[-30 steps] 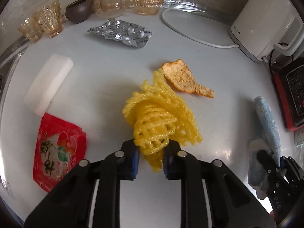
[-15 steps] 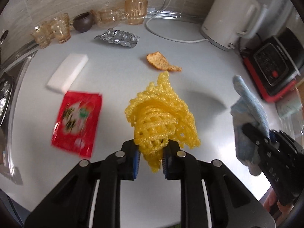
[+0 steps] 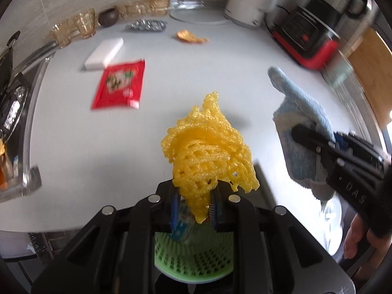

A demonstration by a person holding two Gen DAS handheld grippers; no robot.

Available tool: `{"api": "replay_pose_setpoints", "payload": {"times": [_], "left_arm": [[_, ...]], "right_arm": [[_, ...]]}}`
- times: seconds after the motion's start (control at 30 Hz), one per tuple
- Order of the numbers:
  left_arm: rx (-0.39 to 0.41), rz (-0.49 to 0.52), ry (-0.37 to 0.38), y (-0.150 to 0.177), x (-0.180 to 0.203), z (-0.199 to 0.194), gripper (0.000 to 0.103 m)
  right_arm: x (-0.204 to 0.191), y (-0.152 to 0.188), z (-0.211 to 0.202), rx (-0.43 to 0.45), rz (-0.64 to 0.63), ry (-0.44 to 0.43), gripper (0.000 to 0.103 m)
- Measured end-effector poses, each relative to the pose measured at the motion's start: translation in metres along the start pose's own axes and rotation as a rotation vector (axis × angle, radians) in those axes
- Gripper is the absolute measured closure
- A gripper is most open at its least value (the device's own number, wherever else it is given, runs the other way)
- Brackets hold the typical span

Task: Collect trash
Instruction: 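Carry yellow net and blue towel over the green basket and open both tools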

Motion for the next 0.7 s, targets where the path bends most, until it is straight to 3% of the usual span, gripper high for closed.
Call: {"api": "replay_pose_setpoints", "payload": {"times": [0.27,0.47,0.6,0.67,0.7], "left_arm": [[-0.066,0.095,0.049,0.081,-0.001,-0.006,0.084],[-0.132,0.138,0.065,0.125,-0.002,0.006,0.082],[-0.183,0.142,0.082,0.144,-0.003,0.014,0.063],[-0.181,0.147,0.069,0.149,-0.004,0.014,0.048],[-0.175,0.152,0.069,0.150,-0.004,0.012,0.046]], "right_arm": [[-0.026,0.062,-0.027,-0.023,0.085,0.002,0.081],[-0.035,0.095,-0.035,-0.041,0.123,0.021,0.081],[-0.038,0.109,-0.040,-0.044,0.138,0.027,0.081],[-0.040,0.114,-0.041,-0.046,0.141,0.030,0.081],[-0.041,0.116,-0.042,-0.048,0.141,0.032,0.081]]}}
Point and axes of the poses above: each gripper's, at about its wrist camera, not at the fingertips, and z roughly the way its jaws point, x to its right, y to its underside, the point moved 9 cm from there along z, roughly the way its jaws point, and after that the axes turned 1 degree about -z, right-handed, at the moved point
